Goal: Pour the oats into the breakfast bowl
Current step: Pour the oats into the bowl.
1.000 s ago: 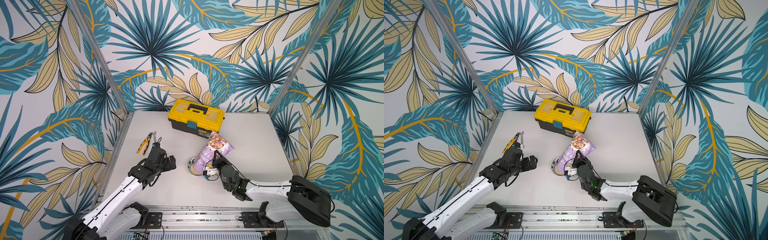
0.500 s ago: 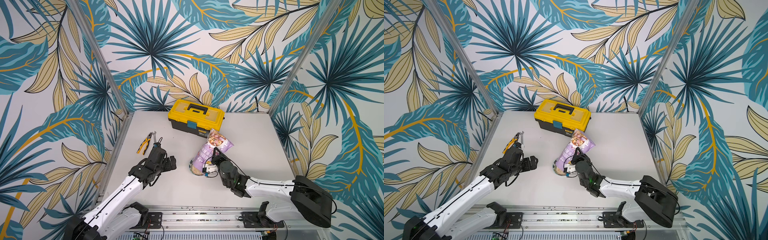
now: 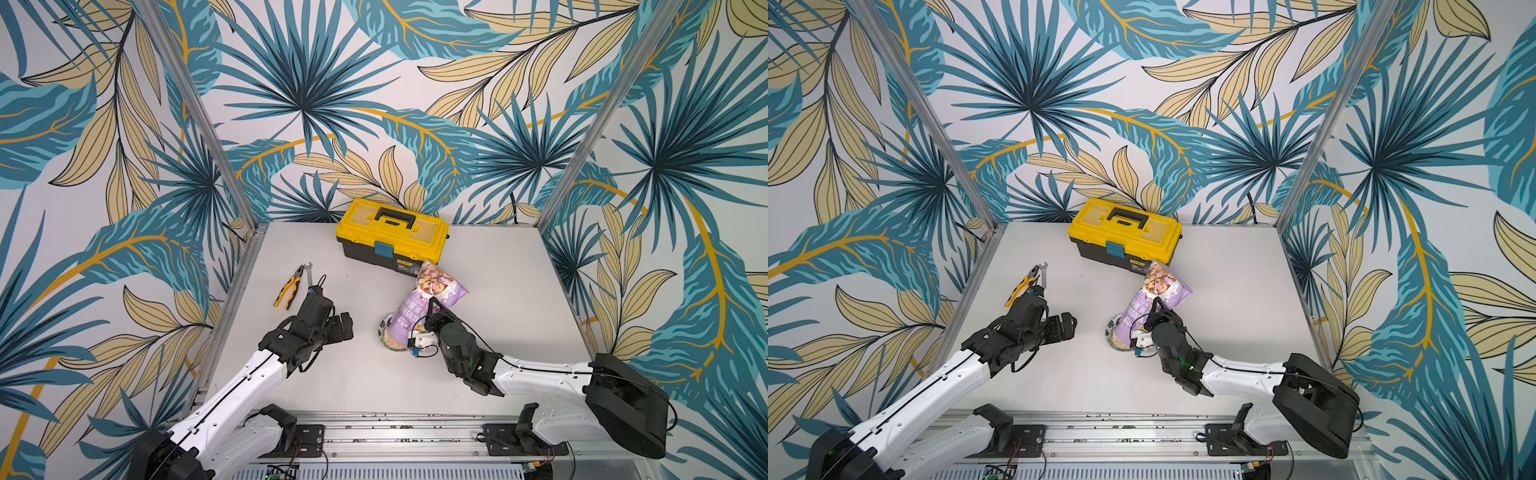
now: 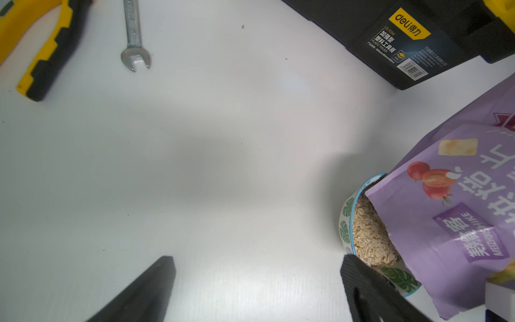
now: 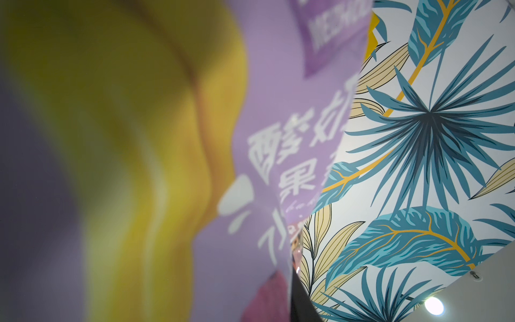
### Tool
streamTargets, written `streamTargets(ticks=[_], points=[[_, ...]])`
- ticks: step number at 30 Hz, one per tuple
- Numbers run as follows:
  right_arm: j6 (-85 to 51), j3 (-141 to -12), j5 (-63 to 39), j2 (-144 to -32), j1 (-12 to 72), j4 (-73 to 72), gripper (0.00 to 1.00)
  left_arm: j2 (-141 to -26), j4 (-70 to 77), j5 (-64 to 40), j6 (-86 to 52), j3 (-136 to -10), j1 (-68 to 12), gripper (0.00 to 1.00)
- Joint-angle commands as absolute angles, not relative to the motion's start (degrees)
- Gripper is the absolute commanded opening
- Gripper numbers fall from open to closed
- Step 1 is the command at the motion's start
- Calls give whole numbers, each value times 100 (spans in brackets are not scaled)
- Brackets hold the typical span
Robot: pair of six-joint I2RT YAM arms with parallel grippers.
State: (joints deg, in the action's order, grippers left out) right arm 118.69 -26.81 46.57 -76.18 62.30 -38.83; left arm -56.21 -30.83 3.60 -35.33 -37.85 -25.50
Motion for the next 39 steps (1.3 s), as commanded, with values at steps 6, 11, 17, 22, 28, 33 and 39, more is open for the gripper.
streamTargets(ticks=[6,11,17,22,28,33,39], points=[[11955,-3178,4841,-7148,6122,-4278,0,-5661,-2953,293,-3479,-3759,-2522,97],[12098,-2984,4851,-7224,6119,-4352,0,-5666,-2944,271,-3477,-3789,-2518,97],[12030,-2622,4876,-7352,6122,-4515,0,-5664,-2949,256,-3482,-3735,-2522,97],[12246,-2970,4878,-7090,6076,-4518,0,-5673,-2945,253,-3481,-3770,-2518,96],[11988,-2728,4943,-7280,6088,-4391,0,-5696,-2880,189,-3515,-3712,-2520,95],[11650,-2968,5018,-7138,6045,-4016,0,-5695,-2906,179,-3493,-3715,-2522,95],[11749,-2955,5076,-7147,6042,-4040,0,-5751,-2878,191,-3478,-3779,-2522,95]])
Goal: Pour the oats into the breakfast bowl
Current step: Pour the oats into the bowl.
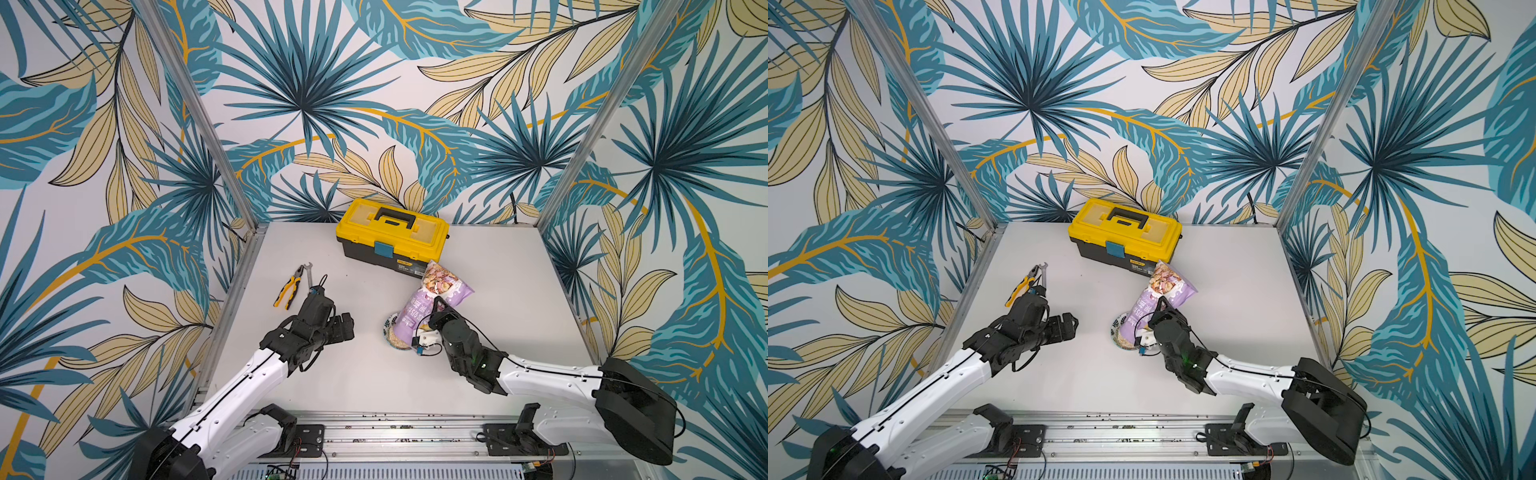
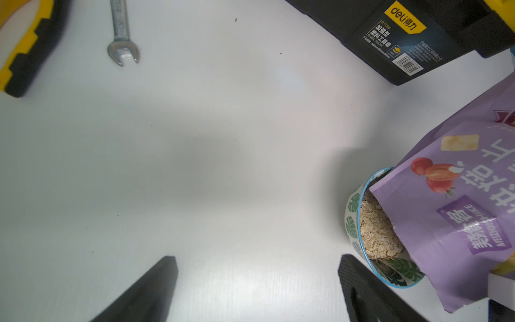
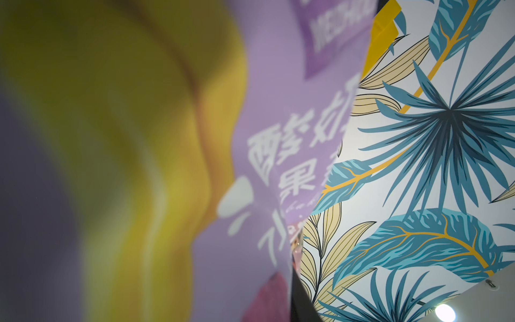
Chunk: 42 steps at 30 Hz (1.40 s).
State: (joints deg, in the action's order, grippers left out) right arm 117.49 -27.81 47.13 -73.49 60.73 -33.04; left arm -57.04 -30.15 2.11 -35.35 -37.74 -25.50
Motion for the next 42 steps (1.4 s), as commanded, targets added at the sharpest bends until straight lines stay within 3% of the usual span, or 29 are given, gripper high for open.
streamTargets(ticks=[1,10,18,34,42], points=[[11734,-2872,5080,-7198,6040,-4061,0,-5770,-2858,174,-3487,-3772,-2522,95],[11742,-3252,5023,-6844,5862,-3828,0,-5818,-2971,180,-3438,-3863,-2522,94],[11601,-2636,5115,-7106,5871,-3984,0,-5885,-2913,120,-3463,-3843,-2522,92],[11940,-2673,5052,-6911,5863,-4241,0,-5873,-2969,137,-3449,-3841,-2522,91],[10744,-3527,5221,-6562,5868,-2044,0,-5837,-3051,203,-3407,-3914,-2522,91]])
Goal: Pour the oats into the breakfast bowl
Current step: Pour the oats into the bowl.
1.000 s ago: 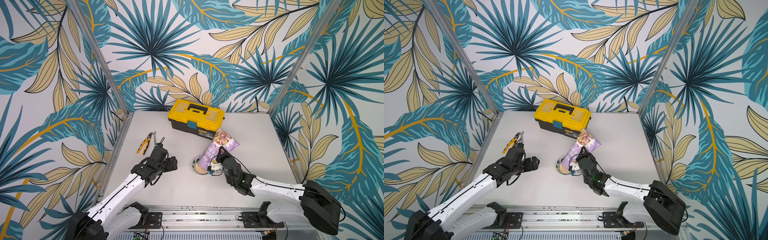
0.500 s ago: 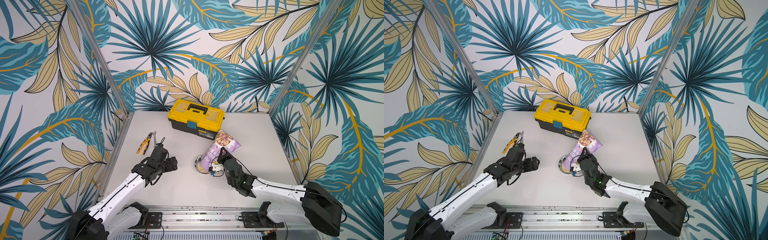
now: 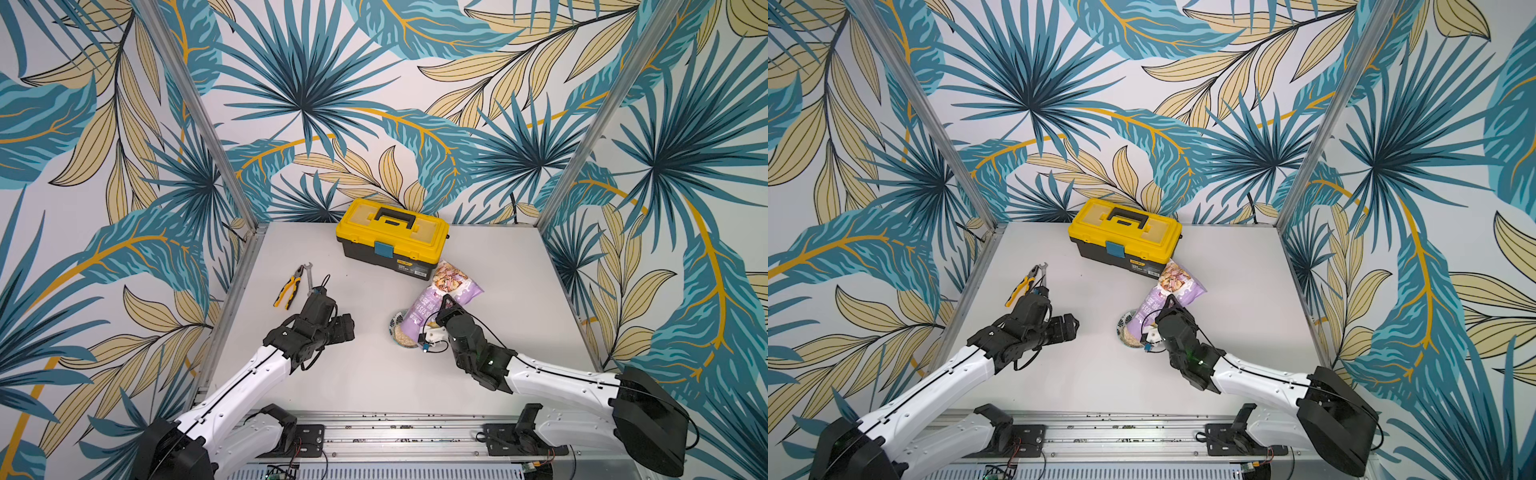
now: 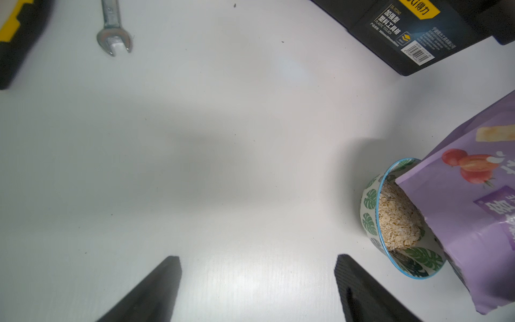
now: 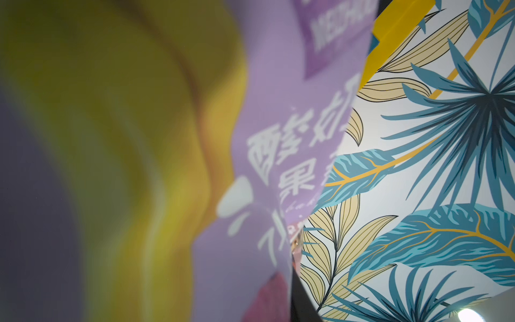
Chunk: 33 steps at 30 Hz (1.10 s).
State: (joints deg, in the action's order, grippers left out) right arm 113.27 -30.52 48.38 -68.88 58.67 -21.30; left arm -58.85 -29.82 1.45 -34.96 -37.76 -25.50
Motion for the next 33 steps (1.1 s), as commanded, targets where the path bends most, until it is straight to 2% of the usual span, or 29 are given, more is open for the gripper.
streamTargets(ticks=[1,19,33], points=[[10760,-3526,5254,-6557,5871,-1988,0,-5836,-3050,202,-3409,-3912,-2522,91],[9669,-4914,6197,-7460,5982,310,0,-5839,-3068,182,-3331,-3920,-2522,91],[9979,-4990,6448,-7611,6388,-16,0,-5803,-3163,145,-3213,-3981,-2522,91]])
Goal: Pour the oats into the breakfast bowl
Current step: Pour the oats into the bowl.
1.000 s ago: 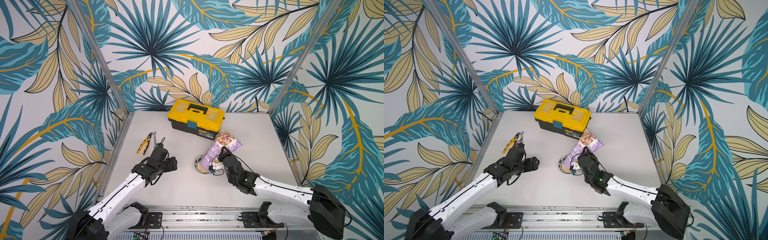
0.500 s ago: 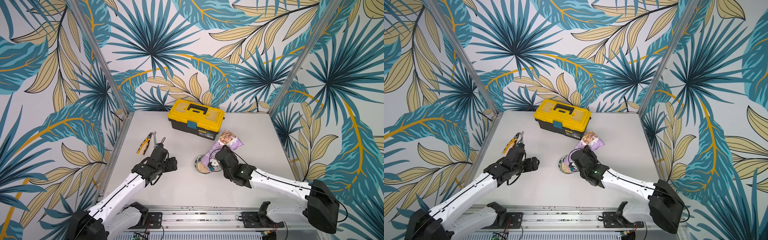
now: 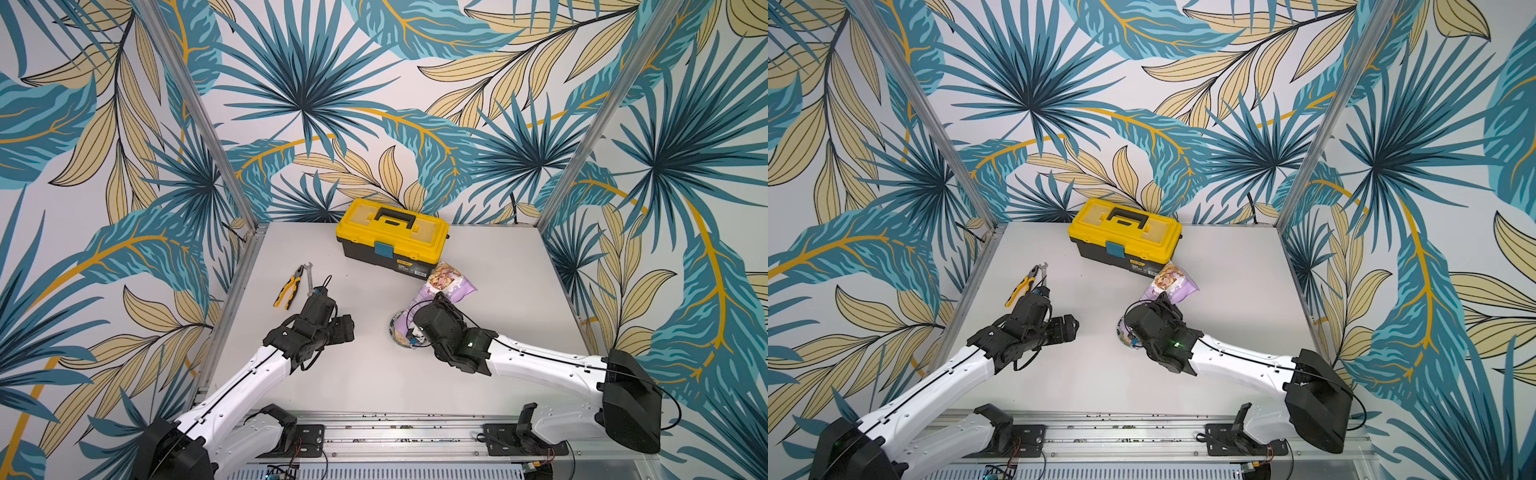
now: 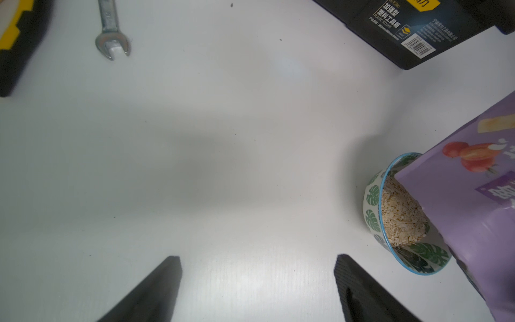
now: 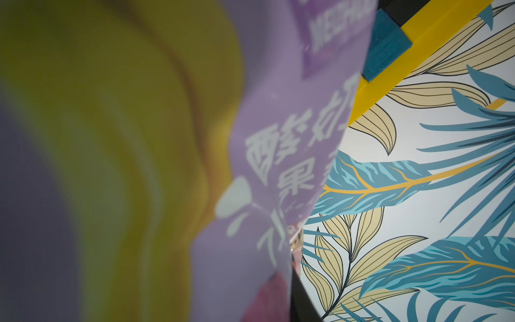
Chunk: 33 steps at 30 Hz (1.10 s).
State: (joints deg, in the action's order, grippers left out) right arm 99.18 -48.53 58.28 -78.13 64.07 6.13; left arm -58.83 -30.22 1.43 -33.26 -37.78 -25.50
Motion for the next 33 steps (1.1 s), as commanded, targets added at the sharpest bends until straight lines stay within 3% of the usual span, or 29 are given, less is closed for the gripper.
streamTargets(ticks=[1,19,26,33], points=[[9994,-5015,6462,-7574,6376,-110,0,-5805,-3164,147,-3213,-3981,-2522,91],[8843,-5385,6569,-7468,6117,1060,0,-5992,-2776,-550,-3400,-3967,-2521,82],[7037,-6214,6485,-8021,6139,3151,0,-6349,-2220,-1167,-3655,-3837,-2552,77],[7013,-6197,6556,-8093,6128,3147,0,-6469,-2227,-1203,-3623,-3854,-2574,76]])
